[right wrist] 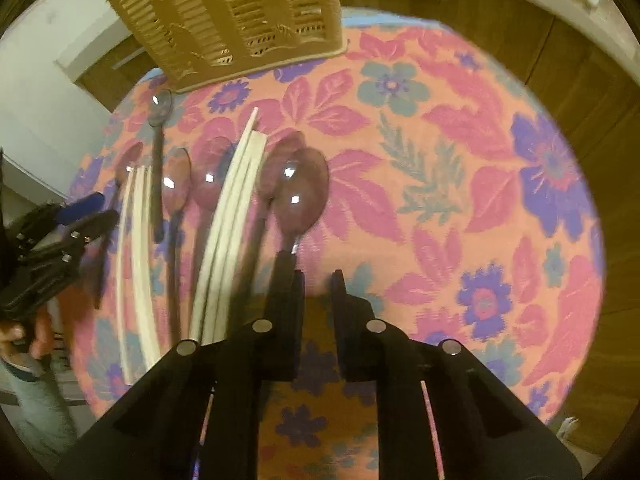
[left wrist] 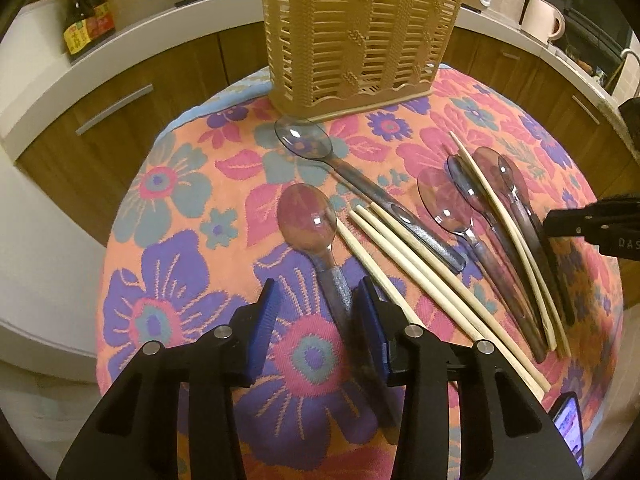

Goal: Organize utensils
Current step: 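Grasp a clear spoon with the left tool while the right tool grasps a dark spoon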

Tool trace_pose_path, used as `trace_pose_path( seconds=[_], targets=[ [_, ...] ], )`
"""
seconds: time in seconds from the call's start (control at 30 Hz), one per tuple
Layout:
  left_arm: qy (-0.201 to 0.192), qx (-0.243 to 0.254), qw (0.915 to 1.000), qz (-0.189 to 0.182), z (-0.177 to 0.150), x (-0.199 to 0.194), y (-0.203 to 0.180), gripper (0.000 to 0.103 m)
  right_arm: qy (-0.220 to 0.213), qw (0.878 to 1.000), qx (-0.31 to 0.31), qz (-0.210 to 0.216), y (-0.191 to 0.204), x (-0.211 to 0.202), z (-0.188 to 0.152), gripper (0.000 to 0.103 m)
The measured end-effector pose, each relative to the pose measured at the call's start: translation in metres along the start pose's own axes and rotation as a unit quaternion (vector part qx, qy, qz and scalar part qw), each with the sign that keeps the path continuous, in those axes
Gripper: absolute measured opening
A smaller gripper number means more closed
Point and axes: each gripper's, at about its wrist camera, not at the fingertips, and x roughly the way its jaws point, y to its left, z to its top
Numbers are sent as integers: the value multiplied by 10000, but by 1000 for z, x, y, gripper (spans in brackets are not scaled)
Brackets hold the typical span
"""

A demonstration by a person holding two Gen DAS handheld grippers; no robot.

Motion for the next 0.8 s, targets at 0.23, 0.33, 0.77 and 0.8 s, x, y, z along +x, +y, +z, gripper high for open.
trace_pose_path(
  seconds=[0.23,0.33,0.77,0.8],
  targets=[
    [76,-314,9987,-404,4,-2,14,40,-194,9992,128,317,-9,-13,11,19],
    [98,-242,9991,-346,6,-1,12,40,-72,9993,112,338,-9,-7,14,20],
    [472,60,9989,5,21,9,1,40,308,9941,-610,-838,53,38,49,21],
    [493,168,9986,116,22,10,-3,38,339,9936,-660,-849,56,40,50,19]
  ],
)
